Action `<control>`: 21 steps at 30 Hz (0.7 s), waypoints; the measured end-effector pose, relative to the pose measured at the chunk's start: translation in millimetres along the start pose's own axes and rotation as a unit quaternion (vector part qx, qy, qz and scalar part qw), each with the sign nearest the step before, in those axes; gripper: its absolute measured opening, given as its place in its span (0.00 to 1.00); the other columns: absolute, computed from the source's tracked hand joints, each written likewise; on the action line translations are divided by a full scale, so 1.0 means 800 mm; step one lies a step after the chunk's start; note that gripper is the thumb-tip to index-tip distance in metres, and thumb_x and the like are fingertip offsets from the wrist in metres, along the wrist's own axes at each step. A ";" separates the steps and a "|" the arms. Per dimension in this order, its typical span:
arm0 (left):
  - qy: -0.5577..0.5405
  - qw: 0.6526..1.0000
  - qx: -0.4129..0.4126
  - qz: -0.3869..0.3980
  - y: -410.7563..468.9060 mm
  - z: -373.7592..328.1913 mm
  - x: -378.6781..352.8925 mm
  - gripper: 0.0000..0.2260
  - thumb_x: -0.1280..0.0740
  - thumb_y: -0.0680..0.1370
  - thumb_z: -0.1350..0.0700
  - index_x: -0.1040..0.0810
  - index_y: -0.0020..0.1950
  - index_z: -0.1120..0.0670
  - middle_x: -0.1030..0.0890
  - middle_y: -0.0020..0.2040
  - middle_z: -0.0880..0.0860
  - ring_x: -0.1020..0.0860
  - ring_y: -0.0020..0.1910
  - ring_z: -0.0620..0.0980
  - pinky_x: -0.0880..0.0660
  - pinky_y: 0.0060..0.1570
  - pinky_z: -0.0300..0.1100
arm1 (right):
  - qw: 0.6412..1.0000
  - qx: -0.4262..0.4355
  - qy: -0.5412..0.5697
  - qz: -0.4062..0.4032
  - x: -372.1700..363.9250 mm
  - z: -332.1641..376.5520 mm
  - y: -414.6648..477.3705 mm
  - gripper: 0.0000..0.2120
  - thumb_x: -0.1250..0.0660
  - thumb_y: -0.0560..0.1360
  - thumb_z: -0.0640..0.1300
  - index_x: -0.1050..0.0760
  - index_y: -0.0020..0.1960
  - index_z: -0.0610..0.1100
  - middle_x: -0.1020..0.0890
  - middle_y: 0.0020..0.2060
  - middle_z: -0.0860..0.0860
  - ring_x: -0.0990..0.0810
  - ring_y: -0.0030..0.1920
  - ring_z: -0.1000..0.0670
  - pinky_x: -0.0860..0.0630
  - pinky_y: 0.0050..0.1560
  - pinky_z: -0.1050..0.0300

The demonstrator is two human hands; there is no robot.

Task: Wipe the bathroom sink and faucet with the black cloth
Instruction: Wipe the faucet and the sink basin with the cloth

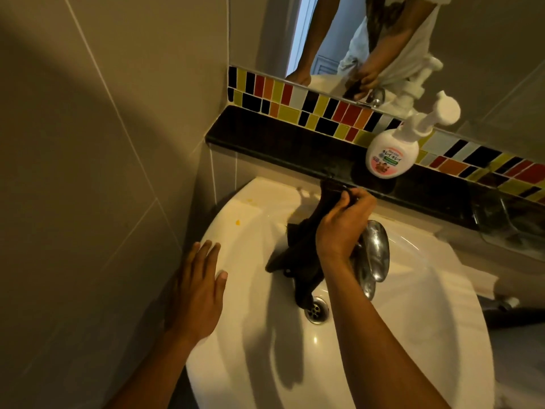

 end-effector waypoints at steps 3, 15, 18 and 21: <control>-0.017 1.000 -0.001 -0.004 0.002 0.002 -0.003 0.27 0.54 0.79 0.40 0.44 0.76 0.48 0.39 0.76 0.53 0.43 0.76 0.55 0.35 0.67 0.56 | 0.999 -0.024 -0.017 0.030 -0.031 -0.014 0.025 0.07 0.38 0.79 0.43 0.29 0.55 0.40 0.30 0.48 0.58 0.27 0.50 0.66 0.26 0.49 0.71; 0.002 1.000 0.008 -0.005 0.004 0.004 -0.006 0.27 0.53 0.78 0.40 0.42 0.76 0.47 0.39 0.76 0.54 0.41 0.75 0.57 0.35 0.65 0.58 | 0.902 0.009 -0.331 0.277 -0.070 -0.137 -0.078 0.30 0.52 0.80 0.59 0.55 0.78 0.50 0.54 0.78 0.53 0.60 0.77 0.53 0.55 0.76 0.48; 0.032 0.999 -0.003 -0.005 0.004 0.003 -0.008 0.27 0.55 0.79 0.41 0.44 0.76 0.48 0.42 0.77 0.53 0.45 0.76 0.56 0.41 0.68 0.56 | 0.905 0.015 -0.329 0.269 -0.077 -0.139 -0.059 0.30 0.54 0.80 0.60 0.53 0.78 0.50 0.54 0.78 0.53 0.58 0.77 0.52 0.55 0.76 0.48; 0.063 0.998 -0.013 -0.009 0.005 -0.001 -0.009 0.27 0.54 0.79 0.42 0.44 0.77 0.50 0.42 0.77 0.54 0.45 0.76 0.57 0.43 0.68 0.55 | 0.901 0.038 -0.356 0.244 -0.087 -0.126 -0.059 0.29 0.53 0.81 0.58 0.51 0.78 0.46 0.51 0.78 0.50 0.56 0.78 0.51 0.53 0.77 0.47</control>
Point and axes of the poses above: each hand's wrist, its own y-axis towards the middle knuckle, its own x-axis out of the back of the hand, z = x × y, the point moved 8 cm from there along y, towards the middle knuckle
